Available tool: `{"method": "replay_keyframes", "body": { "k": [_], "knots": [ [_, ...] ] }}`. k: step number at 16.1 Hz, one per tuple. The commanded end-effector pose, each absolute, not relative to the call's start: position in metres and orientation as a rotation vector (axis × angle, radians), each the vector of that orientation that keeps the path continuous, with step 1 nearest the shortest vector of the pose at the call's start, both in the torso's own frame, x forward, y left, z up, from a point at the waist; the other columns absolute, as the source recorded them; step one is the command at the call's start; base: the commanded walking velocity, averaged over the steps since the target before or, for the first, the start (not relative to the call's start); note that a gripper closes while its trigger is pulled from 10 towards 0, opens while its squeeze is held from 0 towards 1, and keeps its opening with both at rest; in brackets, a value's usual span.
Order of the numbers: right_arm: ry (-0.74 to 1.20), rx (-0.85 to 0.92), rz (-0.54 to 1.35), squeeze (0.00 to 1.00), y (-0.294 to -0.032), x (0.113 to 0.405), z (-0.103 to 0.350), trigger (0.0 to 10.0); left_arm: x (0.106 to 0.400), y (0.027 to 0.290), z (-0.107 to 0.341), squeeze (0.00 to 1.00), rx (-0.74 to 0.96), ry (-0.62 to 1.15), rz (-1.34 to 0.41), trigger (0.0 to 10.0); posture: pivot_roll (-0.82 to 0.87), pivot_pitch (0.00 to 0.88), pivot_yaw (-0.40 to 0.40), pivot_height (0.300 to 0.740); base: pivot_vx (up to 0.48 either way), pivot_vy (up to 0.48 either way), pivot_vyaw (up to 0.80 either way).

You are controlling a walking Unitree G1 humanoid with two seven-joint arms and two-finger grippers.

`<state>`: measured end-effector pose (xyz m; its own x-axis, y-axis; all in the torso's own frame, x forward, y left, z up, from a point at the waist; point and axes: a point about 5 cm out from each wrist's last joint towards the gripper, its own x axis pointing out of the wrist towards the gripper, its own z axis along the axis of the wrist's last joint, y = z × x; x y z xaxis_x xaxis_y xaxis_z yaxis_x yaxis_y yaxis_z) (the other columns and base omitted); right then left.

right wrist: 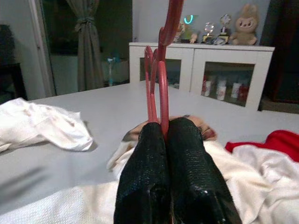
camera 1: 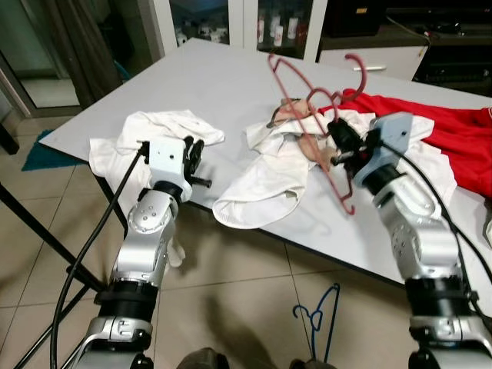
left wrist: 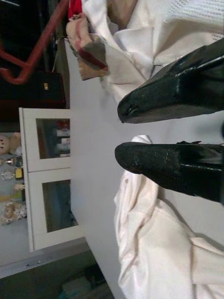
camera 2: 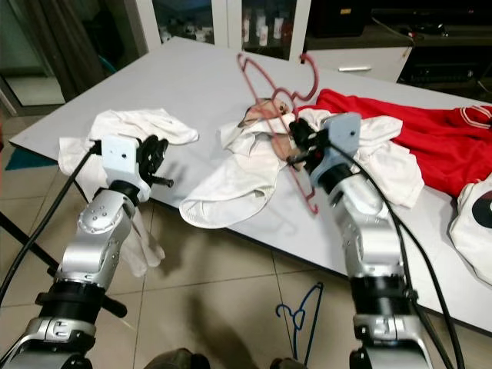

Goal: Hang hanger

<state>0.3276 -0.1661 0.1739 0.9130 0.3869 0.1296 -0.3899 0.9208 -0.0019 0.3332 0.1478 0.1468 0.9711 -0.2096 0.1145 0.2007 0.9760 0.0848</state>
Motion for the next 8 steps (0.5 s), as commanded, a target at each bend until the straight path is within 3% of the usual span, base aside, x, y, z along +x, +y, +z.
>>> {"method": "replay_keyframes", "body": {
  "k": [1, 8],
  "knots": [
    [-0.119, 0.034, 0.412, 0.0, -0.162, 0.321, 0.17, 10.0, 0.329, 0.15, 0.149, 0.0, 0.078, -0.125, -0.19, 10.0, -0.01, 0.0, 0.053, 0.74, 0.0, 0.0, 0.0],
    [-0.133, -0.031, 0.409, 0.0, -0.164, 0.308, 0.165, 10.0, 0.311, 0.151, 0.143, 0.0, 0.115, -0.113, -0.154, 10.0, 0.02, 0.003, 0.046, 0.74, 0.0, 0.0, 0.0]
  ]
}}
